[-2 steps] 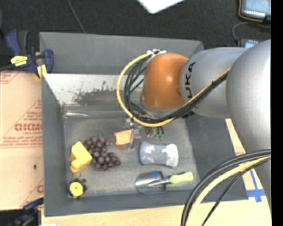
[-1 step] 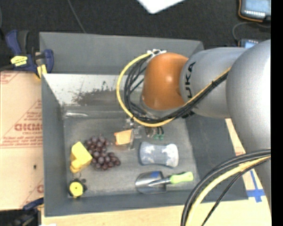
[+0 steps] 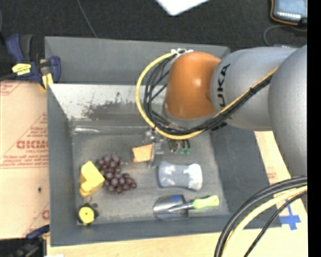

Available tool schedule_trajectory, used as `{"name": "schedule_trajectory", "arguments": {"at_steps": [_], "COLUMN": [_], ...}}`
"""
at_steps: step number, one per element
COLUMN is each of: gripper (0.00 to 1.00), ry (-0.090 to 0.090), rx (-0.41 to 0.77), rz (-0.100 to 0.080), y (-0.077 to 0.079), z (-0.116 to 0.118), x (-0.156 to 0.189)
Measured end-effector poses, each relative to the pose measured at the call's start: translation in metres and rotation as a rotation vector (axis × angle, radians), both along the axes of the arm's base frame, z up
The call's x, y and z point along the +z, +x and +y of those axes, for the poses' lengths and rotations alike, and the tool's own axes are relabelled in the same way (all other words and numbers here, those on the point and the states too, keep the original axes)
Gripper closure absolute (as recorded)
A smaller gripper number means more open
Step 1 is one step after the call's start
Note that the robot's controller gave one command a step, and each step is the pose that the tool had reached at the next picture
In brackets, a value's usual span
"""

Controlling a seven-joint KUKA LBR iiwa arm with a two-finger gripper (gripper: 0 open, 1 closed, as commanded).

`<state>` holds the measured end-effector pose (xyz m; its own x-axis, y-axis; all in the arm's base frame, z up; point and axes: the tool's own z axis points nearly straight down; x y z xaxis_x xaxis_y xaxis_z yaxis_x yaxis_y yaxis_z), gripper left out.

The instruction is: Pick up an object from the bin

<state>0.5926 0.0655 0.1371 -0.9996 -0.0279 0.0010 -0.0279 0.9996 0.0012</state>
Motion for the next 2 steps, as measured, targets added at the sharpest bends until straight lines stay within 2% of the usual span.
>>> {"name": "schedule_trajectory", "arguments": {"at_steps": [1,2], "gripper": [1.0,1.0], "ry": [0.002,0.002], "rx": [-0.038,-0.038], "rz": [-0.016,-0.016], "y": [0.0422,0.0422], "z": [0.0254,0.0254], "x": [-0.0643,-0.0642]}}
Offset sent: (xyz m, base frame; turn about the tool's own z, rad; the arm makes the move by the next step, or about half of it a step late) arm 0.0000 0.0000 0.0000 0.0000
